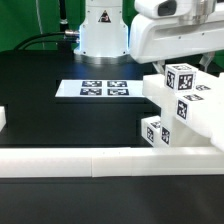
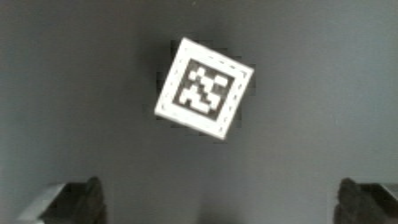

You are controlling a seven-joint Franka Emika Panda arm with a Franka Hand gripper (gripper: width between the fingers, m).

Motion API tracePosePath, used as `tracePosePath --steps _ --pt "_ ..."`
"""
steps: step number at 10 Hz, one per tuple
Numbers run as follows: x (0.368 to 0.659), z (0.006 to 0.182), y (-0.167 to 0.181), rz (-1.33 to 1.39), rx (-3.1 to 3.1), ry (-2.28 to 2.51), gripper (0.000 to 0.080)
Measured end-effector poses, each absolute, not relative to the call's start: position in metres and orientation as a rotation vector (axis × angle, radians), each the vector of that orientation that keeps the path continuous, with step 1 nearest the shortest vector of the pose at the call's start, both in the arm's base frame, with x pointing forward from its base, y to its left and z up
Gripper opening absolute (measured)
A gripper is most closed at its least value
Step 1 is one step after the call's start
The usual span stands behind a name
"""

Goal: Assemble chair

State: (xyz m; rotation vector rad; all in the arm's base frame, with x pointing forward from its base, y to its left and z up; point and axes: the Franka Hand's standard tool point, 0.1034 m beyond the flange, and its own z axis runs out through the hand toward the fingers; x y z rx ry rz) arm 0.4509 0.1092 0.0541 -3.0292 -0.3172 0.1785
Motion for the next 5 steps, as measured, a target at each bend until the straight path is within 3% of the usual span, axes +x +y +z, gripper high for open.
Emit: tracePosePath --steps 5 --pt "0.43 0.035 0.102 0.152 -3.058 -0.291 0.0649"
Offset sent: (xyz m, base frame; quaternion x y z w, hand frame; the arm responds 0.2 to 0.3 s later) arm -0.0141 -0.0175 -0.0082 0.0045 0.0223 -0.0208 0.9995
